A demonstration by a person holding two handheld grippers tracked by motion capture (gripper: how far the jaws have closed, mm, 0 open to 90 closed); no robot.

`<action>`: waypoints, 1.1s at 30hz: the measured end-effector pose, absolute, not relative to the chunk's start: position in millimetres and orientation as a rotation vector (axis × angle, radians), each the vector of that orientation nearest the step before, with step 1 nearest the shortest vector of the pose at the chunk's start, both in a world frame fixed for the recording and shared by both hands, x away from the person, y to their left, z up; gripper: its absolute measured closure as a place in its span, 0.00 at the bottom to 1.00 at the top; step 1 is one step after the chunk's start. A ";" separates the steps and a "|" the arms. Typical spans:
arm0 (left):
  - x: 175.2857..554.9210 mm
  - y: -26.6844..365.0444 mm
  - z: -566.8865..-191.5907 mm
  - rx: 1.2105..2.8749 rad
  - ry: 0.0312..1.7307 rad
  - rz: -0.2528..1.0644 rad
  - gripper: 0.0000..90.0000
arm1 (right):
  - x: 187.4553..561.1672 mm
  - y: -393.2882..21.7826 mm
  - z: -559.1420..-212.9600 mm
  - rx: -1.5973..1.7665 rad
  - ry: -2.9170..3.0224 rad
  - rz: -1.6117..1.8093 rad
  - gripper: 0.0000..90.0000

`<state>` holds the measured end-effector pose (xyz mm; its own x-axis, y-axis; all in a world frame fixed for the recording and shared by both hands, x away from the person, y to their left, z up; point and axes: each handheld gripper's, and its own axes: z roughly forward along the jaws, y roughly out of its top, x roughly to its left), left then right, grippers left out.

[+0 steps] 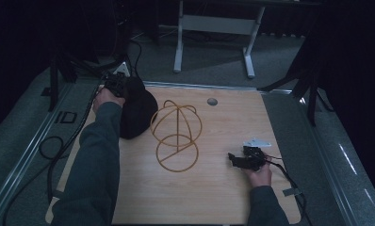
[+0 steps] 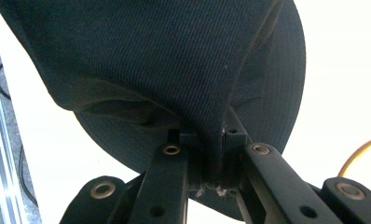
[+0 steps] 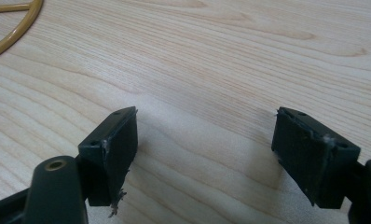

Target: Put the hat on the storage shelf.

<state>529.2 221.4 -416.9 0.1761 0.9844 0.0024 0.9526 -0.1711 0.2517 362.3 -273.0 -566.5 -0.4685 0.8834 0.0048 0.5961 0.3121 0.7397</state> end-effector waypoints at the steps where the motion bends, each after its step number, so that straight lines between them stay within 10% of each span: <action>1: 527.2 222.8 -415.7 2.243 1.873 0.242 0.94 | 362.3 -273.0 -566.5 1.316 2.182 0.968 0.25; 33: 492.1 245.5 -384.3 2.311 1.616 0.244 0.95 | 362.3 -273.0 -566.5 1.315 2.182 0.968 0.25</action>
